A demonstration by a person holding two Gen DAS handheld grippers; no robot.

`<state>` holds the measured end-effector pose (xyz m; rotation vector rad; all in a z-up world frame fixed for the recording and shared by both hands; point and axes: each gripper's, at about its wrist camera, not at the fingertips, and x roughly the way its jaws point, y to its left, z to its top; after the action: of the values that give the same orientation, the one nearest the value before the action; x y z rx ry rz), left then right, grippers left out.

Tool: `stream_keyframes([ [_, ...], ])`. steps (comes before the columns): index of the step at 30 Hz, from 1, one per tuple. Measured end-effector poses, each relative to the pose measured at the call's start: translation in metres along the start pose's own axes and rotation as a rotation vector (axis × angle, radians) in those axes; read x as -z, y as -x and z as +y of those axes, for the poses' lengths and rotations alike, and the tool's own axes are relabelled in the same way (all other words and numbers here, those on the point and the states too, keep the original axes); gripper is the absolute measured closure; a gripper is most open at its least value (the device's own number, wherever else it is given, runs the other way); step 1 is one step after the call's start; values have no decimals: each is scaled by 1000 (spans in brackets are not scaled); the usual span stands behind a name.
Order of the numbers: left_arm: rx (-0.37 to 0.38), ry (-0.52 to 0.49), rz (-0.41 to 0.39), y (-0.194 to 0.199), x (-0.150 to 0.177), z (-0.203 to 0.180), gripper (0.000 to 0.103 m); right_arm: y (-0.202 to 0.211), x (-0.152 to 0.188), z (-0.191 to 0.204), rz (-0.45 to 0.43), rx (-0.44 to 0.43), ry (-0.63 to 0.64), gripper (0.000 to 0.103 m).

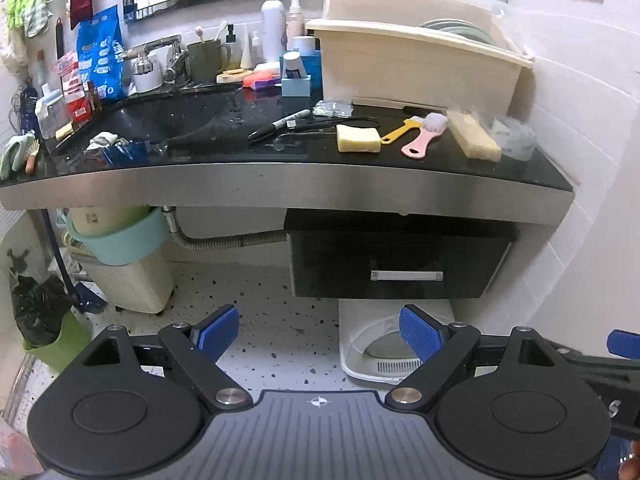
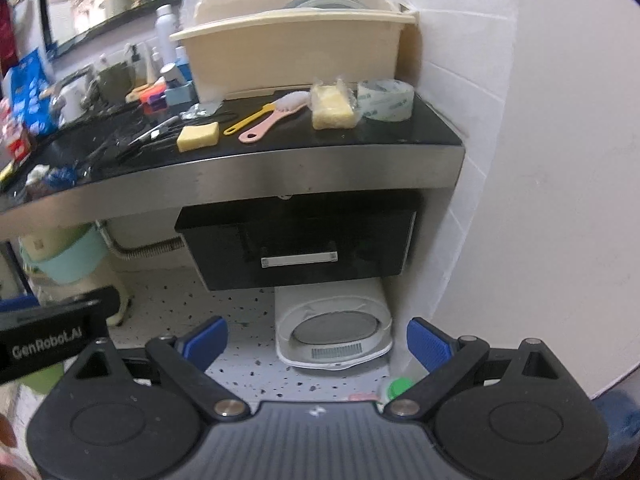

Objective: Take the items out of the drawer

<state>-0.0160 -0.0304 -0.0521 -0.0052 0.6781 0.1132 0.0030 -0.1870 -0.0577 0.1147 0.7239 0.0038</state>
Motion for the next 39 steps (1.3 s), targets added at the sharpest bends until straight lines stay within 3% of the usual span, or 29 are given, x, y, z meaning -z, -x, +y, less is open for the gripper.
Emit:
stream_keyframes([
  [4, 11, 20, 3, 1, 10, -9, 14, -5, 7, -4, -60, -11, -40, 6],
  [6, 43, 33, 18, -32, -25, 42, 15, -8, 10, -3, -83, 6, -27, 6],
  [15, 56, 66, 56, -51, -17, 48, 15, -19, 20, 9, -178, 82, 87, 7],
  [19, 125, -2, 82, -60, -13, 47, 15, -36, 14, 16, -93, 45, 124, 8],
  [21, 119, 0, 78, -64, -9, 48, 14, -49, 11, 18, -55, 42, 134, 8],
  [24, 96, -11, 73, -69, -5, 48, 14, -61, 11, 19, -73, 43, 150, 8],
  [29, 89, -7, 85, -77, -2, 61, 12, -82, 4, 12, -50, -59, 130, 7],
  [33, 79, -7, 94, -83, 0, 67, 11, -106, -6, -9, -3, -280, -27, 7],
  [34, 74, -13, 94, -85, 1, 67, 11, -114, -10, -13, 9, -301, -66, 7],
  [36, 73, -14, 98, -87, 2, 69, 11, -126, -18, -12, 1, -255, -57, 7],
  [39, 80, -3, 105, -93, 2, 73, 11, -136, -20, -10, -115, -262, 54, 7],
])
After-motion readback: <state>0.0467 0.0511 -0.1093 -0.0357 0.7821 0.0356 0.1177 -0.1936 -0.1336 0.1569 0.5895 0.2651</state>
